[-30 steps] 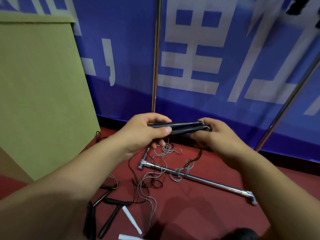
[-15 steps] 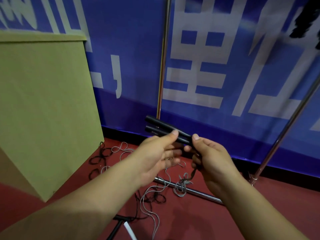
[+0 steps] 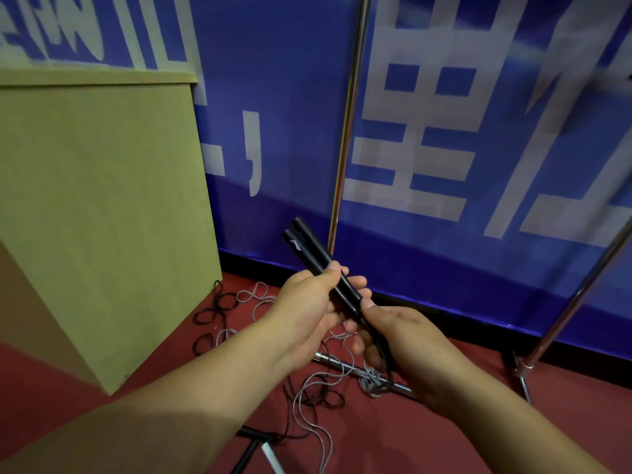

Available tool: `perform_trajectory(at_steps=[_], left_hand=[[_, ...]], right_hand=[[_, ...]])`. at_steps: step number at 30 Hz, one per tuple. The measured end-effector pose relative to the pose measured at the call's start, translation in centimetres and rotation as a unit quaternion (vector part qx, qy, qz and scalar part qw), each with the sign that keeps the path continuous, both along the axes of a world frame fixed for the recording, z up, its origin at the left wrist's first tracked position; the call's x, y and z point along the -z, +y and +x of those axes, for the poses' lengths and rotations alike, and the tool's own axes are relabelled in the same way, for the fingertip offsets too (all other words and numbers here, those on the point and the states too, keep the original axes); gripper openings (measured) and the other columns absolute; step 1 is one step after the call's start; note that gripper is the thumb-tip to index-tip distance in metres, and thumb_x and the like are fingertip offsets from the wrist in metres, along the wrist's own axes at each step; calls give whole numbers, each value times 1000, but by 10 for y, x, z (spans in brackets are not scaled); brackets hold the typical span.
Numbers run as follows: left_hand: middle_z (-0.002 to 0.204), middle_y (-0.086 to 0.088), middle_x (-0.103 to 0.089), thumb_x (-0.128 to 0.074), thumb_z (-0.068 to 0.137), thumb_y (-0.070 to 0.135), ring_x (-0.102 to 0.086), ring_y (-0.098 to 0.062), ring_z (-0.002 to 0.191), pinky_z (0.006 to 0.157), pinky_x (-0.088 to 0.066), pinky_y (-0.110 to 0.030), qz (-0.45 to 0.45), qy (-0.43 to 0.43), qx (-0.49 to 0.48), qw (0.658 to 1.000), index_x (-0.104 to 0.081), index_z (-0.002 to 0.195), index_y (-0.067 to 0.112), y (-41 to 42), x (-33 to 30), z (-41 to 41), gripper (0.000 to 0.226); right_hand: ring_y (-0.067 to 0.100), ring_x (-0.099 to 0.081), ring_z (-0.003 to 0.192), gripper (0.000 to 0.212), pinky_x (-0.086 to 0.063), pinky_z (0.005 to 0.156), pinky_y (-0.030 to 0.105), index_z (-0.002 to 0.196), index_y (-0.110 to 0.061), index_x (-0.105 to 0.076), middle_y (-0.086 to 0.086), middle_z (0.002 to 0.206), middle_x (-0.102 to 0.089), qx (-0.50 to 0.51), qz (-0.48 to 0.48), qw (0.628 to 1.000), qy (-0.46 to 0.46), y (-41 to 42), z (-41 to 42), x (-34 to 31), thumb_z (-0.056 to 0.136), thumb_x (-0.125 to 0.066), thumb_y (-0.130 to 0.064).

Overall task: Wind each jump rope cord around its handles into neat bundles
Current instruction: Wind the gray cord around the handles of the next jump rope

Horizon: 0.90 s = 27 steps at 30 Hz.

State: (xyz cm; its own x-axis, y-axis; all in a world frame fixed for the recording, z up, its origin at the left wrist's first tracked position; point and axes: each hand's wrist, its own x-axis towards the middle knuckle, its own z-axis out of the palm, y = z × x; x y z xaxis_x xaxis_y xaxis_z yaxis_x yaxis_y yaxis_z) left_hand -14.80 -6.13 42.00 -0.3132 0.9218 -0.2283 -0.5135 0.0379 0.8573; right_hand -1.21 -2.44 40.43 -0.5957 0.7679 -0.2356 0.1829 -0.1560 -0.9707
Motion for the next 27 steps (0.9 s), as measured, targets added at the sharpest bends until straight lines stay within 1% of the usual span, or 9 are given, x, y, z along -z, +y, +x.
perform_trajectory(at_steps=[3,6,10,14,16,18,20,24,27], left_hand=[[91,-15,-73,-48,105,20,-74,-29,86,76,-60,-41,3,5,-14,1000,-57,111,1,-4,1,-11,22],[88,-15,-73,-49,104,19,-75,-28,82,70,-62,-39,-2,27,-25,999,-56,112,-1,-9,0,-20,23],[90,-15,-74,-49,104,20,-76,-28,82,65,-62,-35,-12,48,-36,998,-57,110,0,-13,0,-25,23],[91,-13,-73,-49,104,22,-76,-24,78,63,-60,-32,-30,64,-66,995,-58,102,4,-15,0,-27,20],[91,-13,-73,-49,104,23,-76,-24,78,62,-60,-32,-32,77,-75,994,-58,101,5,-15,0,-28,20],[91,-13,-72,-48,105,23,-75,-24,78,60,-59,-30,-30,91,-88,991,-58,102,5,-15,1,-30,20],[91,-13,-72,-47,105,23,-74,-24,77,57,-59,-28,-32,105,-94,990,-58,102,5,-15,2,-33,20],[85,-9,-73,-48,105,23,-75,-21,73,62,-59,-29,-38,158,-100,982,-58,101,7,-11,8,-36,19],[79,-4,-73,-50,104,25,-75,-21,72,72,-59,-38,-37,230,-111,966,-57,103,7,-7,14,-43,19]], right_hand=[[14,-48,52,47,-39,50,21,82,-8,-63,10,66,-60,-47,21,998,-25,0,-1,-2,105,-37,-40],[18,-52,55,49,-43,54,24,79,-9,-60,12,66,-60,-87,33,995,-37,4,0,-1,104,-35,-42],[19,-58,65,56,-41,70,31,73,-15,-57,7,62,-54,-147,82,980,-102,12,4,3,101,-29,-54],[17,-46,57,53,-41,63,32,67,-15,-52,2,60,-46,-165,115,971,-130,21,7,8,89,-49,-63],[13,-47,57,55,-42,62,32,70,-12,-54,2,61,-49,-171,177,950,-190,26,9,14,83,-58,-64],[11,-53,59,63,-47,64,33,69,-11,-57,0,63,-58,-170,238,914,-282,35,12,22,79,-58,-74],[13,-59,64,68,-52,69,36,67,-16,-59,0,66,-63,-133,247,900,-334,43,16,28,69,-57,-83],[18,-51,62,54,-44,66,33,59,-19,-52,2,58,-53,-74,148,951,-260,50,19,30,69,-73,-67],[17,-38,55,36,-34,57,30,71,-16,-59,-1,57,-39,-27,60,984,-163,48,17,15,82,-73,-46]])
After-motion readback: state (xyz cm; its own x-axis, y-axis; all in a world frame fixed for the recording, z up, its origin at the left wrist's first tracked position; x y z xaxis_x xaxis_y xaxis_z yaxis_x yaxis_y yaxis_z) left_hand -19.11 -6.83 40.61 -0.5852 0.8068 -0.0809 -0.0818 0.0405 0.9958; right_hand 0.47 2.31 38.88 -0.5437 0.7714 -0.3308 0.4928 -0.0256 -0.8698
